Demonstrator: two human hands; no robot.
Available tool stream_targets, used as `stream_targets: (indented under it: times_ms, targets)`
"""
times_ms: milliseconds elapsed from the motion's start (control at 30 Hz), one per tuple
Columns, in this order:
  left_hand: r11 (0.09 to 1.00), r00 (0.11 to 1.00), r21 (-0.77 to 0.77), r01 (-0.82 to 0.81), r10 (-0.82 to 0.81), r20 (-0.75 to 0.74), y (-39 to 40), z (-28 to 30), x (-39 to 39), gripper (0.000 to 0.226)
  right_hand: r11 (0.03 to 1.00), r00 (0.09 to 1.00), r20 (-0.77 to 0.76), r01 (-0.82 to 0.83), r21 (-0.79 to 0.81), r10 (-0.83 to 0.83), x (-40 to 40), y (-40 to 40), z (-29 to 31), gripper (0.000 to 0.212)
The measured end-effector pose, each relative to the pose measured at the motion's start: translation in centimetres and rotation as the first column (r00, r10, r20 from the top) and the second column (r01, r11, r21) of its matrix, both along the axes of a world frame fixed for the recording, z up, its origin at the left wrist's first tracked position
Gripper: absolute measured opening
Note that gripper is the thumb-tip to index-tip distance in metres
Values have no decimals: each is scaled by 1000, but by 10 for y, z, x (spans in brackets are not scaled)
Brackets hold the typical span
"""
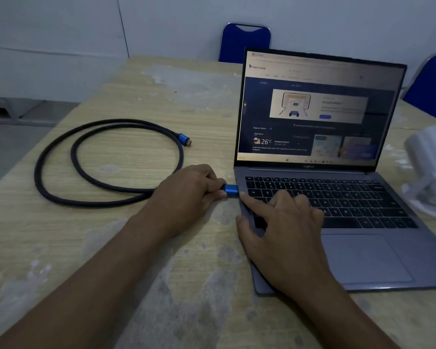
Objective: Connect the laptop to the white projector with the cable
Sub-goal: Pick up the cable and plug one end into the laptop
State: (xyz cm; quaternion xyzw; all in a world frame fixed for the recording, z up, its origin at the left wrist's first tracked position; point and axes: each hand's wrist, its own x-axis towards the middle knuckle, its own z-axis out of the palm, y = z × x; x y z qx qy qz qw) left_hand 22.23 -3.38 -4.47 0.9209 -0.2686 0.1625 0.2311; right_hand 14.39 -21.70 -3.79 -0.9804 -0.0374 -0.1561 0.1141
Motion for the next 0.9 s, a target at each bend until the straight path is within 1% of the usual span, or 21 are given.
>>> stream_targets:
  times_ms: [433,533,633,733,800,867,900]
  targets:
    - [999,999,2,-39,39,25,-2,-2,-4,25,1000,1000,3,-15,2,15,0,-1,0,48]
    - [997,996,13,-82,81,45,-1,-3,-5,34,1000,1000,6,-27,9,27,0,-1,0,50]
    - [985,985,-26,-171,172,31,2,2,-6,48,998,998,43,-57,34,55,-2,-2,4,42]
    - [940,949,-141,-311,315,8,9,4,-5,45,993,994,96,-58,104,48,-4,-4,8,30]
    - [870,903,-260,-419,428,-25,19,7,-2,40,988,988,133,-89,123,73,-3,0,16,24]
    - [790,846,-330,-516,532,-48,33,9,1,41,969,968,167,-210,132,187,7,13,31,24]
    - [758,820,-349,-551,570,-56,40,9,3,43,947,954,154,-281,153,258,17,23,41,26]
